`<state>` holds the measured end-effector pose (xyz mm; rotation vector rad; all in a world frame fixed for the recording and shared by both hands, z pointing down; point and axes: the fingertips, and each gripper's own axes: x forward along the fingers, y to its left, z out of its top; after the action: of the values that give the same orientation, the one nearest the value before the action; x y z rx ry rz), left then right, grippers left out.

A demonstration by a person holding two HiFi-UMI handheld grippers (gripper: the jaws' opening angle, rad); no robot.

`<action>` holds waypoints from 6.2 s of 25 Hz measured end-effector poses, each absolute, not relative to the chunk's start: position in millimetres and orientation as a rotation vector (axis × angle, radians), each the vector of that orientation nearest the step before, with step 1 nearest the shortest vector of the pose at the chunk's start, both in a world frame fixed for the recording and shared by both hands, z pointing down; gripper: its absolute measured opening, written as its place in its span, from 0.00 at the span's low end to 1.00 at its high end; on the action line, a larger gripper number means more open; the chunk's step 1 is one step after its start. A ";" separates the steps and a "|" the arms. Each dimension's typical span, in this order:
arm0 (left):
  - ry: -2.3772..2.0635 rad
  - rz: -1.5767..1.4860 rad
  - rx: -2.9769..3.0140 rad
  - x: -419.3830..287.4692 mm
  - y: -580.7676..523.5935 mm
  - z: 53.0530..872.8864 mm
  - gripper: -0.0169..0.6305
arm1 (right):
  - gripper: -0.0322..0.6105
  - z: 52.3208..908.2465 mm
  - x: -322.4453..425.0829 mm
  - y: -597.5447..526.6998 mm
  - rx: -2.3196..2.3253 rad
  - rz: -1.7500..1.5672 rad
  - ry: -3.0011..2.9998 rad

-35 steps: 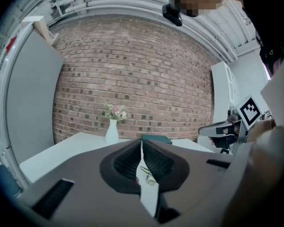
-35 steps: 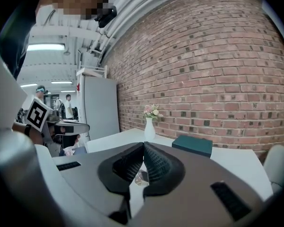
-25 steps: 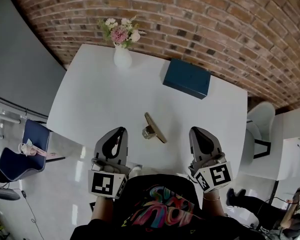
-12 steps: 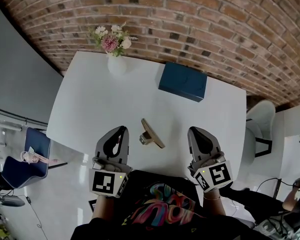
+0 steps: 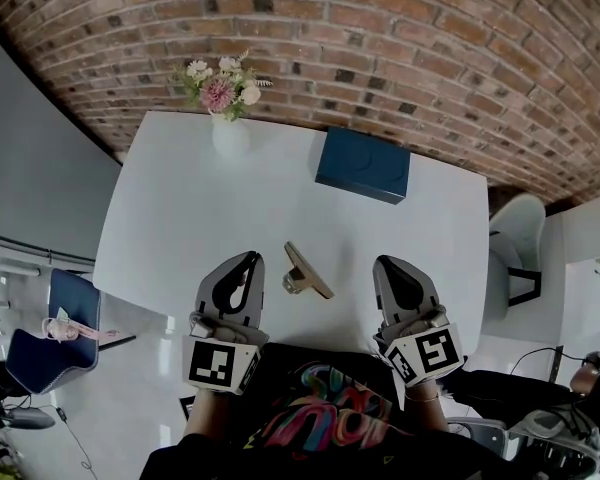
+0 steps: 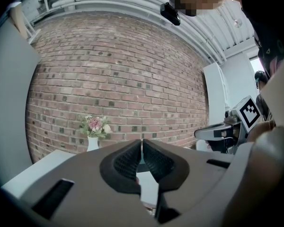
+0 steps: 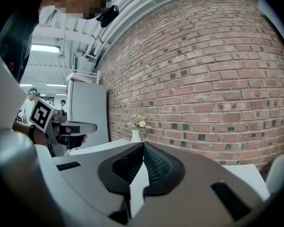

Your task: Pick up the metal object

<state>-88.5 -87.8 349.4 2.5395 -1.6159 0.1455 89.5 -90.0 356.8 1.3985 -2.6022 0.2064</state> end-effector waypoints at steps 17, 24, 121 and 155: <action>-1.505 0.139 2.568 -74.3 -99.9 361.9 0.25 | 0.08 360.7 95.8 -103.0 1.434 0.217 -2.589; -1.451 0.173 2.571 -64.4 -105.0 371.5 0.35 | 0.08 362.3 97.7 -110.5 1.432 0.230 -2.582; -0.991 0.857 2.411 -17.7 -96.9 601.9 0.48 | 0.08 404.4 97.4 -105.3 1.466 0.381 -2.493; -1.406 0.276 2.547 -76.0 -138.9 392.8 0.48 | 0.08 380.7 97.1 -118.2 1.420 0.284 -2.525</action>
<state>-76.0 -138.9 392.8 2.5466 -1.4055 0.2761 97.1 -118.2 380.7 1.4202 -2.5248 0.2843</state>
